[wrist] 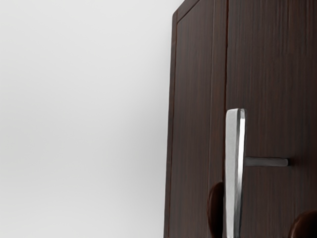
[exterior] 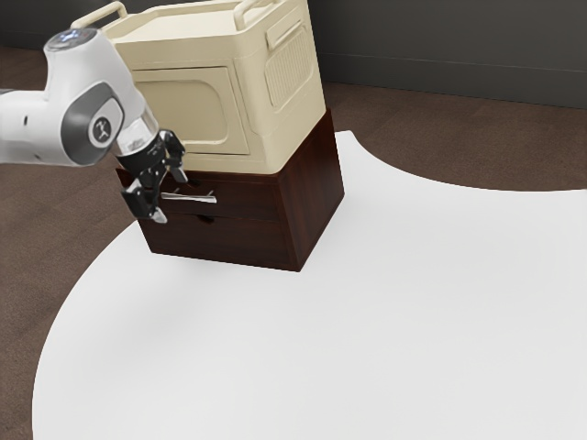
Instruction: Pull the drawer handle with one arm to open the drawer
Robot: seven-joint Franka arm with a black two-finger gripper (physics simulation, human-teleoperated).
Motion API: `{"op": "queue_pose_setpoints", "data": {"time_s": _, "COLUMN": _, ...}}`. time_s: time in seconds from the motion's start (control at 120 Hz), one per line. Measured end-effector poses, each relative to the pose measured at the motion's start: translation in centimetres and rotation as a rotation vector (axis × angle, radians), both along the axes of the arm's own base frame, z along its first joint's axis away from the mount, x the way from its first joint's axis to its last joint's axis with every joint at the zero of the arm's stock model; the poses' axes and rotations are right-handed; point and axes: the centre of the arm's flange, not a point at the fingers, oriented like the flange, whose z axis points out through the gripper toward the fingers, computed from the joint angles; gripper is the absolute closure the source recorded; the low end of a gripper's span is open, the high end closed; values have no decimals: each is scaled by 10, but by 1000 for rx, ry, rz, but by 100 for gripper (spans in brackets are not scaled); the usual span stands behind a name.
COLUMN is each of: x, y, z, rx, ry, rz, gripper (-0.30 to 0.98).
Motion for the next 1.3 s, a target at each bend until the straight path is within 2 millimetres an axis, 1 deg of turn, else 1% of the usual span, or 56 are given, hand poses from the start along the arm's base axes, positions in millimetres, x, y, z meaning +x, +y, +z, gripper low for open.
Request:
{"op": "queue_pose_setpoints", "data": {"time_s": 0.075, "x": 0, "y": -1, "z": -1, "rx": 0, "ry": -2, "rz": -1, "gripper": 1}}
{"op": "queue_pose_setpoints", "data": {"time_s": 0.242, "x": 0, "y": -1, "z": -1, "rx": -7, "ry": -10, "rz": 0, "gripper": 16}}
{"op": "queue_pose_setpoints", "data": {"time_s": 0.375, "x": 1, "y": 0, "z": -4, "rx": -10, "ry": -9, "rz": 1, "gripper": 23}}
{"op": "queue_pose_setpoints", "data": {"time_s": 0.567, "x": 6, "y": 4, "z": -11, "rx": -10, "ry": -6, "rz": 2, "gripper": 27}}
{"op": "queue_pose_setpoints", "data": {"time_s": 0.742, "x": 10, "y": 6, "z": -11, "rx": -2, "ry": -18, "rz": -3, "gripper": 29}}
{"op": "queue_pose_setpoints", "data": {"time_s": 0.95, "x": 9, "y": 7, "z": -18, "rx": -6, "ry": -12, "rz": -4, "gripper": 31}}
{"op": "queue_pose_setpoints", "data": {"time_s": 1.3, "x": 4, "y": 8, "z": -24, "rx": -27, "ry": -21, "rz": 0, "gripper": 47}}
